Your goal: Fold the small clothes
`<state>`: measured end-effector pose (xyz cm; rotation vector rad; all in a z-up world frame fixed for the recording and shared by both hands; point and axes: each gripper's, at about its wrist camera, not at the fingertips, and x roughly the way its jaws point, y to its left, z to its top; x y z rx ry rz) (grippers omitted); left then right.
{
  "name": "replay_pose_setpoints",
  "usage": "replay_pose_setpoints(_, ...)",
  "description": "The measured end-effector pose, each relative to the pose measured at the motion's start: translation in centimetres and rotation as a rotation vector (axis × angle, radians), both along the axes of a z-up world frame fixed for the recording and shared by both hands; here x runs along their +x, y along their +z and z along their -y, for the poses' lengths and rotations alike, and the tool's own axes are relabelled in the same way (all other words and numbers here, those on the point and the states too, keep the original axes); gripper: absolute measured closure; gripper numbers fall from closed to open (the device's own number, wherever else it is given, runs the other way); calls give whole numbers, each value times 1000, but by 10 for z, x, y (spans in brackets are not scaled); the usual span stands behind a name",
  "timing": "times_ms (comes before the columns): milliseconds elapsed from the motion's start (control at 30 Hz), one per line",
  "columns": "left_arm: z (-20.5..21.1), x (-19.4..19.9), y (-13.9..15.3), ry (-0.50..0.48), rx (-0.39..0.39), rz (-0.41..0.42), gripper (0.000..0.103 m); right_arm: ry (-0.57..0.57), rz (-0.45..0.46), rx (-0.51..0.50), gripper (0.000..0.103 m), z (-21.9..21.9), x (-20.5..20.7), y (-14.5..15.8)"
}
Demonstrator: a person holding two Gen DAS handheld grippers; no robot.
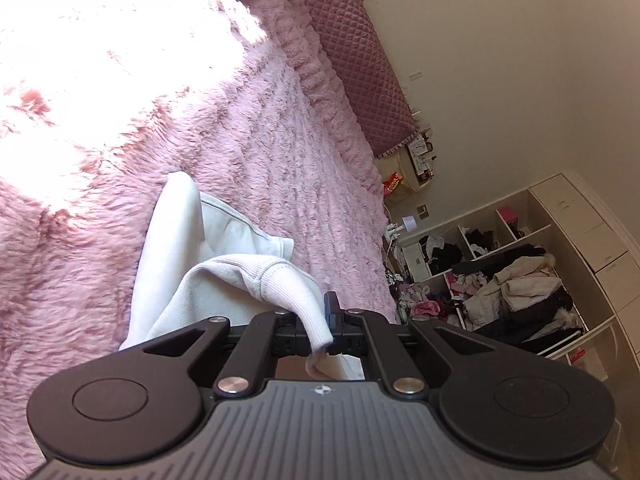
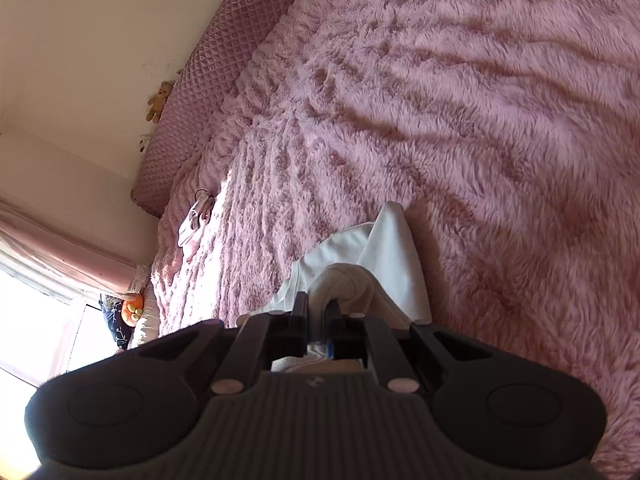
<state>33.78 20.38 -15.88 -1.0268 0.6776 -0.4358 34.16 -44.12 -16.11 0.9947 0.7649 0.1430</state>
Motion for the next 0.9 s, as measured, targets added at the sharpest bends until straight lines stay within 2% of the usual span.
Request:
replay_pose_setpoints(67,-3,18,-24,30,-10,-115,96,-7,-41,-22,96,-3,17,-16)
replay_pose_setpoints(133,-11,26,-38,77,-17,-175,95,-45,-85,-44,90,-1,32,-31)
replay_pose_setpoints(167,-18,28,-42,84,-34,-178,92,-68,-75,-41,72,2,34,-33)
replay_pose_setpoints(200,-23,27,-41,104,-38,-174,88,-101,-50,-23,61,8,33,-34)
replay_pose_setpoints(233,-30,25,-39,119,-38,-156,88,-138,-28,-3,54,14,29,-33)
replay_pose_setpoints(300,-42,16,-31,141,-49,-107,81,-138,17,27,54,24,21,-29)
replay_pose_setpoints(400,-59,-8,-20,147,-39,-64,78,-85,33,-30,54,31,0,-21)
replay_pose_setpoints(467,-60,-36,-16,121,17,-40,76,-21,40,-107,54,31,-27,-17)
replay_pose_setpoints(567,-53,-75,-16,76,124,-29,66,68,36,-227,54,25,-66,-17)
replay_pose_setpoints(667,-42,-110,-19,22,248,-37,66,140,31,-340,54,18,-102,-18)
replay_pose_setpoints(767,-36,-131,-24,-9,317,-63,63,187,36,-386,54,13,-124,-19)
replay_pose_setpoints(900,-27,-136,-25,-34,385,-77,60,216,38,-431,54,5,-129,-19)
